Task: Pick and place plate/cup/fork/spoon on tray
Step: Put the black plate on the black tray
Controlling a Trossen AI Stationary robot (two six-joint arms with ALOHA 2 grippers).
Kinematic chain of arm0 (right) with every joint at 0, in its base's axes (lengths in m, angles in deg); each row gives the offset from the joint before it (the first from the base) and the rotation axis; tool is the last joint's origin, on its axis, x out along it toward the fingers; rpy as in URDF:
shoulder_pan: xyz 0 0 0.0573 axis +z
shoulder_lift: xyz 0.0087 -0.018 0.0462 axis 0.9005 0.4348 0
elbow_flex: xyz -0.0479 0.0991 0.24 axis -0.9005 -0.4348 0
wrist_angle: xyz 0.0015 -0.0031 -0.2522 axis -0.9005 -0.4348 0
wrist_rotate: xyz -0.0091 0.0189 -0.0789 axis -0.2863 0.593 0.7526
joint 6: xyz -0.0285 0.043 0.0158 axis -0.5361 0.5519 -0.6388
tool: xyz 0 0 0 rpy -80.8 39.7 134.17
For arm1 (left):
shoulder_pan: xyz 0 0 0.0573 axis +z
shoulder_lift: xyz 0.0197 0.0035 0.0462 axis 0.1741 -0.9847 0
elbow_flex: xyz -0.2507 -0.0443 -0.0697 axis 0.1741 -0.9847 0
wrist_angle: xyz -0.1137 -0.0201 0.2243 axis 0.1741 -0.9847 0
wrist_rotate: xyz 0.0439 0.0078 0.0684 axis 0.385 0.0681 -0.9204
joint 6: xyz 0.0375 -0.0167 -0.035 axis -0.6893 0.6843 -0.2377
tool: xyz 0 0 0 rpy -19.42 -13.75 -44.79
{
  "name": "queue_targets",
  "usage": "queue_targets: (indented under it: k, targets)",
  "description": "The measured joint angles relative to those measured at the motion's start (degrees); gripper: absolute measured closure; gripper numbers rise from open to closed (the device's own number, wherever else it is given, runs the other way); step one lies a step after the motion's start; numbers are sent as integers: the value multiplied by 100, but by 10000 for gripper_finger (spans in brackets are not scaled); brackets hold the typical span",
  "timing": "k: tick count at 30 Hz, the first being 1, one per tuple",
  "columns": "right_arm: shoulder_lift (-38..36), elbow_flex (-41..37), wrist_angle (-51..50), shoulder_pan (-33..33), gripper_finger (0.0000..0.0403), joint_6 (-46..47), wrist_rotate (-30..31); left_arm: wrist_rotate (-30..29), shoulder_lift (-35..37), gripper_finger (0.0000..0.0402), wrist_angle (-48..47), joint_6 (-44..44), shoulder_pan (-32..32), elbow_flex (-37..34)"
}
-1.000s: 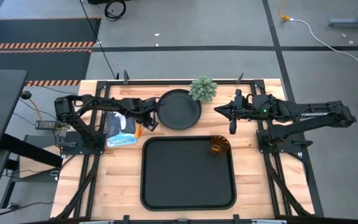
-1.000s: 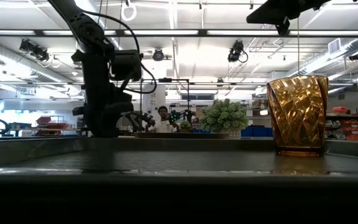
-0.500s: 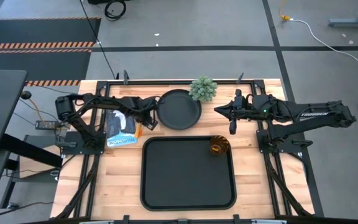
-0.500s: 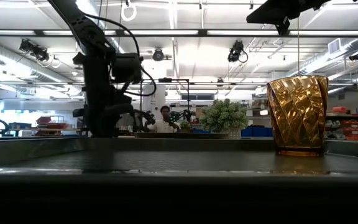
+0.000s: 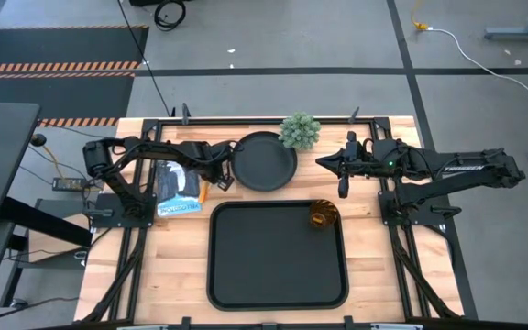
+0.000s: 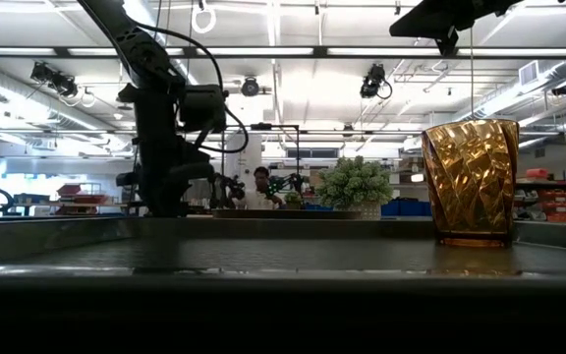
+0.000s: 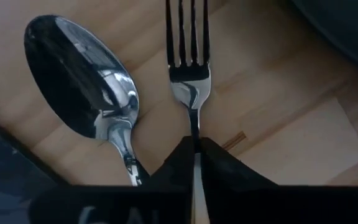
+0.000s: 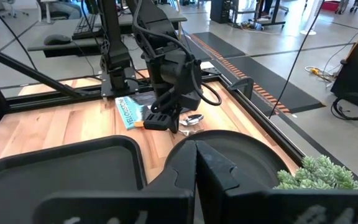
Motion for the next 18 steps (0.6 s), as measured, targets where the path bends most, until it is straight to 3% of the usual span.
queue_targets:
  k: [18]
  targets:
    - [0,0,-2,0,392,40,-2,-126,59,381,134,332,-15,-32]
